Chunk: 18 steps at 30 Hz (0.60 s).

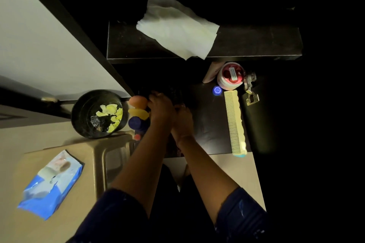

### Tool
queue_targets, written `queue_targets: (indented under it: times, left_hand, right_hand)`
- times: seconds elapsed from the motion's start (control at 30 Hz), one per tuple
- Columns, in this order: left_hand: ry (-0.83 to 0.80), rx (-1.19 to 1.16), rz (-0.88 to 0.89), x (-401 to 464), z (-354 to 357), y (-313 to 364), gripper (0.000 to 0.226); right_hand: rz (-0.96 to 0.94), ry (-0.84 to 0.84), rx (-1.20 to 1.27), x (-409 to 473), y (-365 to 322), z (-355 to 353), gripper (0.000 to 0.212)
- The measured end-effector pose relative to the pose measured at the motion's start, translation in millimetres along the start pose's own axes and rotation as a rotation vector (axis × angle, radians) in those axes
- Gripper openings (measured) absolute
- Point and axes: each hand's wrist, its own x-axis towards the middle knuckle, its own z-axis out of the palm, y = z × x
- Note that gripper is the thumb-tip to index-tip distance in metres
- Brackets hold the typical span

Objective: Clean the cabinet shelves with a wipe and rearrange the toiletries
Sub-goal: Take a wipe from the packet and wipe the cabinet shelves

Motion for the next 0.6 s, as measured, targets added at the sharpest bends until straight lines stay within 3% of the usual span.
queue_targets:
  times: [0.23,0.47,0.6]
  left_hand:
    - [-0.092,0.231,-0.095,22,10,4,0.071]
    - [-0.063,0.237,-0.060,25,16,12,0.051]
    - [-0.001,0.150,0.023,20,14,42,0.051]
  right_hand:
    - [-0.028,0.002,-0.061,0,7,-7,0.016]
    - [0.143,0.345,0.151,-5,45,-74,0.015]
    - [0.267,0.428,0.020,3,63,-115,0.024]
